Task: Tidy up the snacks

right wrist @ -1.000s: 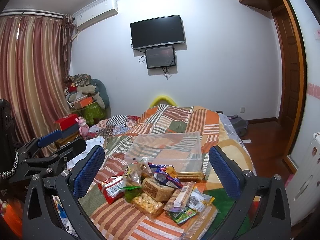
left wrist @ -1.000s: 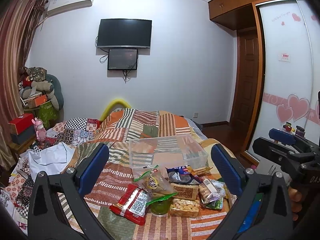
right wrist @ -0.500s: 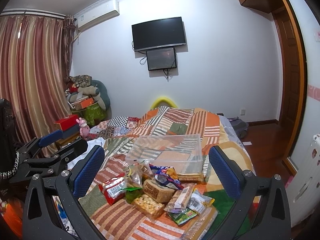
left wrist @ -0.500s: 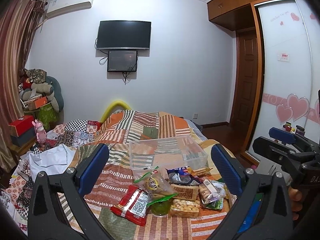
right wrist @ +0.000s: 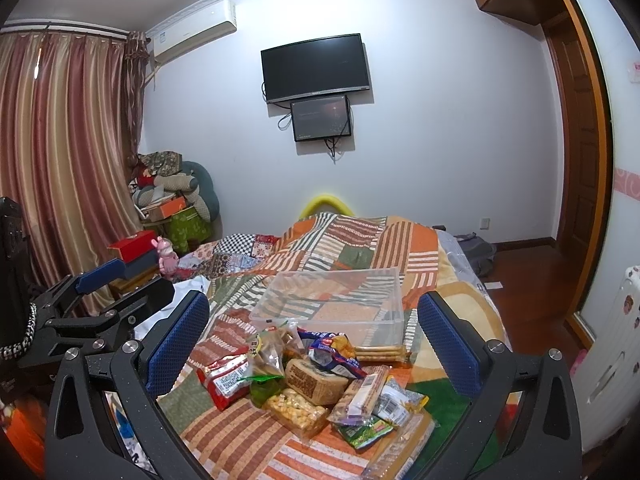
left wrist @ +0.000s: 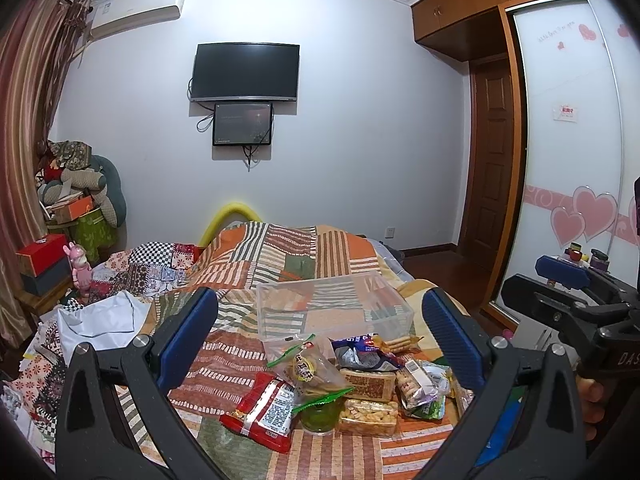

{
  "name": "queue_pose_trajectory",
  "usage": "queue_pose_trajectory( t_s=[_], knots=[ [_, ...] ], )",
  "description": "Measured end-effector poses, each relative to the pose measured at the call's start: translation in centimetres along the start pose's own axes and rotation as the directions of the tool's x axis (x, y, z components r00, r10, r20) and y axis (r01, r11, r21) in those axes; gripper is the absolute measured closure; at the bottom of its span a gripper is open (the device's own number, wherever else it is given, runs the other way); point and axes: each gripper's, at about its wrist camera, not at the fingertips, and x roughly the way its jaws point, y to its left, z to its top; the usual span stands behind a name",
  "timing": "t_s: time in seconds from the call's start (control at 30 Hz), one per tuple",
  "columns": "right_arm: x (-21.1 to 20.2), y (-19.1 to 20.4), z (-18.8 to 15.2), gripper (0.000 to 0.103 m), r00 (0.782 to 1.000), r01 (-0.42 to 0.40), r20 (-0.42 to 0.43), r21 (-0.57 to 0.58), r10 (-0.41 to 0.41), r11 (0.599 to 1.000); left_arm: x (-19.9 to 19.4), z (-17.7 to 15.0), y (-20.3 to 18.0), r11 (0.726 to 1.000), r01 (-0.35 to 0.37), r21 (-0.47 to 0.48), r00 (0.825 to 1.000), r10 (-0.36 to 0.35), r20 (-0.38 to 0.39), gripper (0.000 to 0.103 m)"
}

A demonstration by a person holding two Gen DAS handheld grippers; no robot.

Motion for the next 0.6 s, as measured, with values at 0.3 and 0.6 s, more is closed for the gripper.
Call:
queue_pose_trajectory(
  t_s=[0.3,0.6],
  knots=[
    [0.14,-0.13,-0.06,0.000,1.000,-0.001,-0.007,0.004,0.001,1.000,-0.04,0.01,0.00,1.000,0.000,-0.005,1.000,0.000,-0.001,0.000],
    [0.90,-0.26,-0.63,0.000,0.999,-0.010,-0.046,0.004,0.010,1.000,0.45,-0.20,0.69,1.000,-0.010,-0.015,1.000,0.010,-0.020,0.000]
  ],
)
